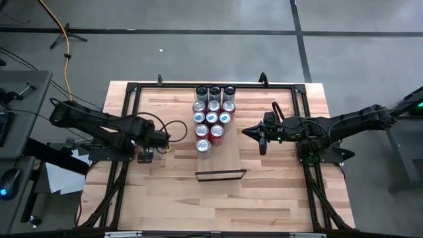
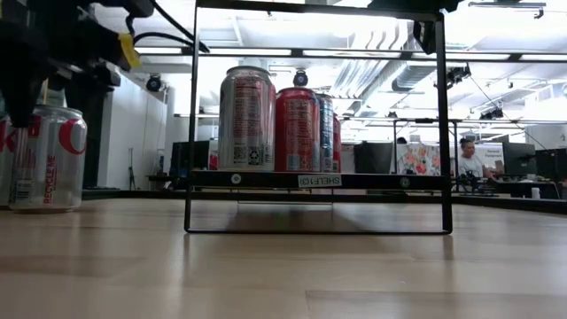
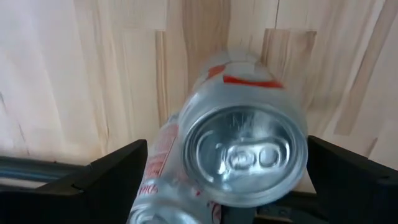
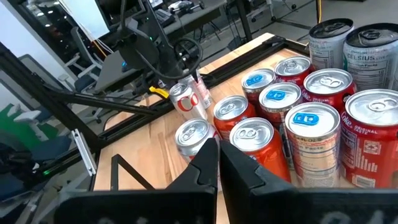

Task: Place canned beverage on shelf
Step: Put the right red/silver soda can on the shelf aligned with the other red/silver soda cans

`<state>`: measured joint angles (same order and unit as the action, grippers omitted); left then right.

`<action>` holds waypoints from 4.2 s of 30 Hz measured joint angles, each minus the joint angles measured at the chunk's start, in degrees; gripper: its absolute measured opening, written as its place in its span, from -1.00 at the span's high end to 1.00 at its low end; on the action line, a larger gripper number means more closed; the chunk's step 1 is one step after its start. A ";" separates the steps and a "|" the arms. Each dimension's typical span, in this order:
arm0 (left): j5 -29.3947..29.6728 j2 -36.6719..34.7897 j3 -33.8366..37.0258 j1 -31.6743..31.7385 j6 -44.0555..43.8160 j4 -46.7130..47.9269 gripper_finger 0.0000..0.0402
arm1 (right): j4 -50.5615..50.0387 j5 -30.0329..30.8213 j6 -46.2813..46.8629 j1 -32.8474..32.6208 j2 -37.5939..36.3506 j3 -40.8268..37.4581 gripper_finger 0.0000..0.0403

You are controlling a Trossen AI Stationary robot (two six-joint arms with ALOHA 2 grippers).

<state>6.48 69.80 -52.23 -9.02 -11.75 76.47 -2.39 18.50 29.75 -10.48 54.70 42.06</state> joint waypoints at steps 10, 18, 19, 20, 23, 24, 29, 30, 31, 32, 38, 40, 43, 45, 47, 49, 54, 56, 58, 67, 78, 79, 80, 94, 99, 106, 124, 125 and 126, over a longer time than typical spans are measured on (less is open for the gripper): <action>-3.19 0.04 4.04 -0.04 0.22 -4.77 -0.87 | -0.04 0.02 0.00 0.00 0.00 0.00 1.00; -3.26 0.04 4.44 -0.03 -1.05 -8.02 -0.79 | -0.36 0.02 0.09 0.00 0.00 0.00 1.00; -3.26 0.04 4.44 -0.02 -1.05 -8.01 -0.76 | -0.46 0.02 0.25 0.00 0.00 0.00 1.00; -3.26 0.04 4.44 -0.02 -1.05 -7.99 -0.73 | -0.58 0.02 0.25 0.00 0.00 0.00 1.00; -3.24 0.04 4.44 0.00 -1.07 -7.75 -0.63 | -1.08 0.02 0.25 0.00 0.00 0.00 1.00; -3.24 0.04 4.44 0.00 -1.06 -7.69 -0.60 | -1.23 0.02 0.27 0.00 0.00 0.00 1.00; -3.22 0.04 4.44 0.00 -1.07 -7.68 -0.47 | -1.98 0.67 2.34 0.00 0.00 0.00 1.00; -3.24 0.04 4.44 0.00 -1.07 -7.68 -0.43 | -2.09 0.80 2.39 0.00 0.00 0.00 1.00; -3.24 0.04 4.44 0.00 -1.07 -7.64 -0.40 | -2.22 0.81 2.39 0.00 0.00 0.00 1.00; -3.26 0.03 4.40 0.00 -1.07 -7.61 -0.36 | -2.46 0.81 2.39 0.00 0.00 0.00 1.00; -3.30 -0.04 4.26 0.00 -1.09 -7.52 -0.17 | -3.06 0.79 2.83 0.00 -0.01 0.00 1.00; -3.38 -0.04 4.24 0.00 -1.09 -7.48 -0.15 | -3.05 0.82 2.83 0.00 0.00 0.00 1.00; -4.20 -0.03 4.25 0.00 -0.98 -7.46 -0.15 | -3.04 1.32 2.85 0.00 -0.02 0.00 1.00; -4.48 -0.02 4.28 0.00 -1.01 -7.48 -0.15 | -3.05 1.90 2.85 0.00 -0.01 0.00 1.00; -4.53 -0.02 4.29 0.00 -1.03 -7.48 -0.15 | -3.04 2.50 2.85 0.00 0.00 0.00 1.00; -4.53 -0.02 4.29 0.00 -0.91 -7.48 -0.15 | -3.04 2.54 2.85 0.00 -0.01 0.00 1.00; -4.50 -0.02 4.31 0.00 -0.59 -7.53 -0.15 | -3.88 2.54 2.85 0.00 -0.01 0.00 1.00; -4.50 -0.02 4.31 0.00 -0.57 -7.53 -0.15 | -4.40 2.56 2.87 0.00 0.00 0.00 1.00; -4.50 -0.02 4.32 0.00 -0.57 -7.54 -0.15 | -4.69 2.56 2.87 0.00 -0.01 0.00 1.00; -4.48 0.00 4.35 0.00 -0.57 -7.57 -0.15 | -4.72 2.59 2.87 0.00 -0.01 0.00 1.00; -4.44 0.00 4.35 0.00 -0.59 -7.57 -0.14 | -5.33 2.64 3.09 0.00 0.00 0.00 1.00; -4.44 0.00 4.35 0.00 -0.59 -7.57 -0.14 | -5.57 2.65 3.53 0.00 0.00 0.00 1.00; -4.44 0.00 4.35 0.00 -0.59 -7.57 -0.14 | -5.90 2.75 3.90 0.00 0.00 0.00 1.00; -4.27 0.33 3.37 -0.04 -1.48 -6.66 -0.14 | -9.22 3.10 6.31 0.00 0.00 0.00 1.00; -4.24 -0.22 -1.93 -0.04 -1.64 -7.05 -0.14 | -9.22 3.09 6.31 0.00 0.00 0.00 1.00; -3.38 -0.24 -14.54 -0.04 -1.60 -5.26 -0.14 | -9.62 2.99 6.02 0.00 0.00 0.00 1.00; 8.99 -0.30 -39.69 0.00 -0.02 -15.02 -0.14 | 25.29 0.95 -0.65 -0.07 2.14 -0.01 -0.11; 9.10 -0.22 -39.69 0.00 -0.02 -14.96 -0.14 | 26.03 0.33 -0.29 -0.06 2.68 0.30 -0.22; 9.16 -0.15 -39.69 0.00 -0.05 -15.00 -0.14 | 26.02 -0.18 -0.21 -0.07 3.45 1.16 -0.33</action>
<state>15.64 69.65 -91.92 -9.02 -11.79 61.48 23.62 18.32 29.54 -10.55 58.14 43.22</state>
